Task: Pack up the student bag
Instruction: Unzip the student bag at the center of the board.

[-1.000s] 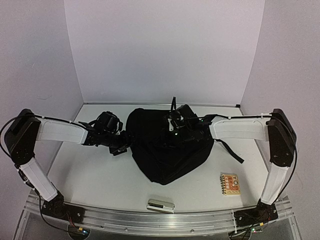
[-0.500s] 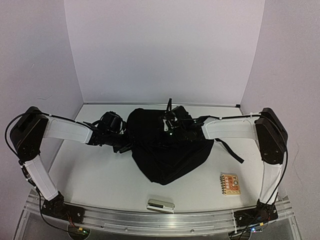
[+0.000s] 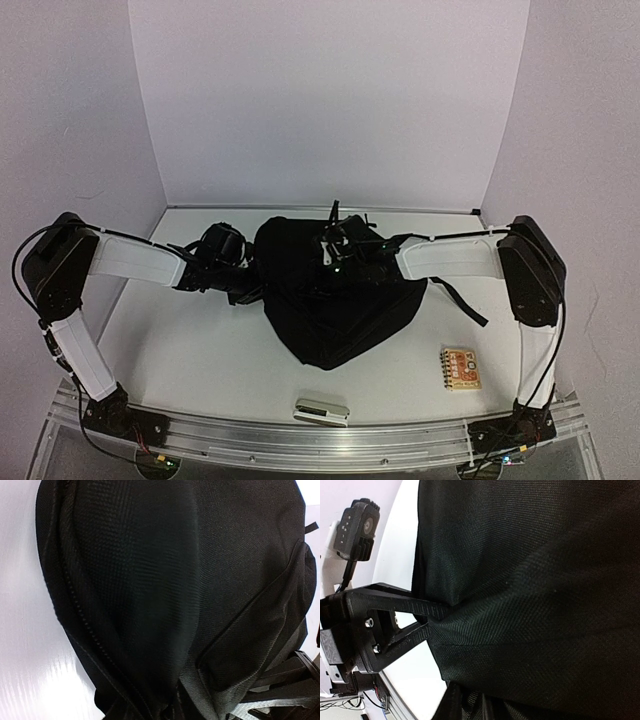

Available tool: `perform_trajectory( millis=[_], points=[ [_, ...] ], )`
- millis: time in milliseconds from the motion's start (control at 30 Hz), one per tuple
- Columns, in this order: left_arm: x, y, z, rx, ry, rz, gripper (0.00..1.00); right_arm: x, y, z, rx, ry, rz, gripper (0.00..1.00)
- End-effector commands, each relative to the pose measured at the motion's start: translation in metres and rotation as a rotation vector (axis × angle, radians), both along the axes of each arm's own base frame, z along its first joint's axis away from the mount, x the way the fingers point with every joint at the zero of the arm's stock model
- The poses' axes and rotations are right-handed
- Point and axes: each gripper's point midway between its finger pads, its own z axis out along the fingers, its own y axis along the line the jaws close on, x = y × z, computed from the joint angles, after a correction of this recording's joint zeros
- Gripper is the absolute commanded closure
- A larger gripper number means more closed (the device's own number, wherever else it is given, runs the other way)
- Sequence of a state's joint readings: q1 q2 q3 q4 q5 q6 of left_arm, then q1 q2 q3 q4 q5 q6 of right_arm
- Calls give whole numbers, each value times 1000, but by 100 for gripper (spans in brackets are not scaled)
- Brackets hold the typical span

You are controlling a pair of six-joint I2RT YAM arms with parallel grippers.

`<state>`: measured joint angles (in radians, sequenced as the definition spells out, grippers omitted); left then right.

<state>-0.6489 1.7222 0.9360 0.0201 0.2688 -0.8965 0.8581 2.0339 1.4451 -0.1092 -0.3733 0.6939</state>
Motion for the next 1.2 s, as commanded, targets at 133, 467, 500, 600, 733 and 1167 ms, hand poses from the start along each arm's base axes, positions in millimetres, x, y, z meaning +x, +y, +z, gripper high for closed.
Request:
perform_trajectory(
  millis=[133,467,500,600,733,1167],
  points=[
    [11,-3,17,-23,-51,12,93,11,5,13,21,-49,-25,100],
    [-6,14,15,19,-64,-2,100,61,-94,68,-311,-363,-417,100],
    [-9,16,15,25,-67,-1,100,66,-105,72,-359,-388,-450,100],
    [-15,22,16,29,-76,-5,100,81,-140,78,-483,-431,-534,100],
    [-24,25,20,19,-85,-28,100,107,-181,76,-541,-427,-613,100],
    [-38,28,27,16,-87,-77,100,118,-180,118,-373,-399,-497,72]
  ],
)
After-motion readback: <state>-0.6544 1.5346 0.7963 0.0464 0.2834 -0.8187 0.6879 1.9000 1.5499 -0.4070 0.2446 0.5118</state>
